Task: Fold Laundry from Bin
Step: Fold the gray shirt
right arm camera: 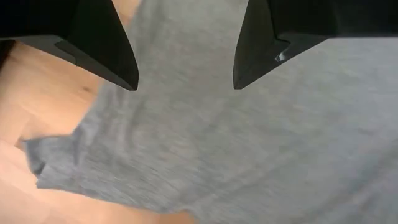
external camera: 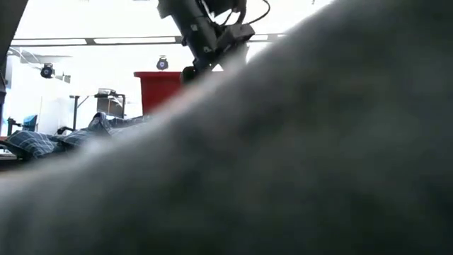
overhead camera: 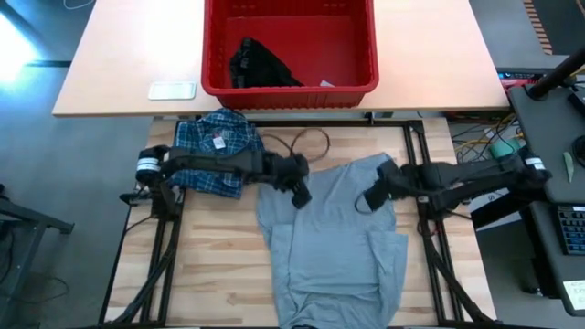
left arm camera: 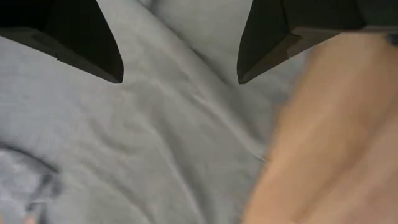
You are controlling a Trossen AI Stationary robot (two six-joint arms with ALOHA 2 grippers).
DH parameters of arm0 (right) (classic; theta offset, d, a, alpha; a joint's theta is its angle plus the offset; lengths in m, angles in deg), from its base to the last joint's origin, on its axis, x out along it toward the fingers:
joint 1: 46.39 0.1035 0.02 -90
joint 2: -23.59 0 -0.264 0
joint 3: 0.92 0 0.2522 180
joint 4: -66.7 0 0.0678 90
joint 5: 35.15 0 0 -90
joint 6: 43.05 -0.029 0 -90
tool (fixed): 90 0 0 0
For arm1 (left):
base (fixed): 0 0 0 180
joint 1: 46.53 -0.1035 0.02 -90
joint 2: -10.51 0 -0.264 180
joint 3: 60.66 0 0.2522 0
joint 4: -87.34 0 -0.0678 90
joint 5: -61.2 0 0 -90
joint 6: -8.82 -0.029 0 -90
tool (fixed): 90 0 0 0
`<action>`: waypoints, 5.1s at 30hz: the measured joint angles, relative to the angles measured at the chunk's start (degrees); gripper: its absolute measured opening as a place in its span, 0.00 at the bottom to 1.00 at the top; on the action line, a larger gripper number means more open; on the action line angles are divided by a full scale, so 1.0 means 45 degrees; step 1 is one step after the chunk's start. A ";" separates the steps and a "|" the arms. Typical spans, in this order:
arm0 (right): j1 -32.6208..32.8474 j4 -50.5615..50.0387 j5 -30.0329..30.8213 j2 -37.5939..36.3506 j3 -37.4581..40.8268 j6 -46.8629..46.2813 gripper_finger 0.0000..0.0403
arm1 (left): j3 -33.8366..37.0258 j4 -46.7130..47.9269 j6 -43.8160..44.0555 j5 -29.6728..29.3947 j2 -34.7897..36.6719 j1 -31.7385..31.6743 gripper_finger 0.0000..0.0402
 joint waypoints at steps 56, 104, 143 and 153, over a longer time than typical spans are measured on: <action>-0.7252 0.2199 -0.2819 0.5167 -0.1414 1.2049 0.03 | -0.0386 -0.0604 -0.5407 0.0137 -0.2246 -0.2280 0.00; -0.4714 0.6040 -0.9991 0.4065 0.1194 0.7580 0.20 | 0.1394 -0.1649 -0.3555 0.2837 0.1365 -0.0178 0.66; 0.4984 0.4350 -0.2656 0.4441 -0.0704 0.2524 0.56 | 0.0650 -0.1065 -0.4671 0.1617 -0.2027 -0.0412 0.58; 0.4978 0.4331 -0.2930 0.4442 -0.0714 0.2524 0.56 | -0.0165 -0.0474 -0.6577 0.2599 -0.3218 -0.0275 0.44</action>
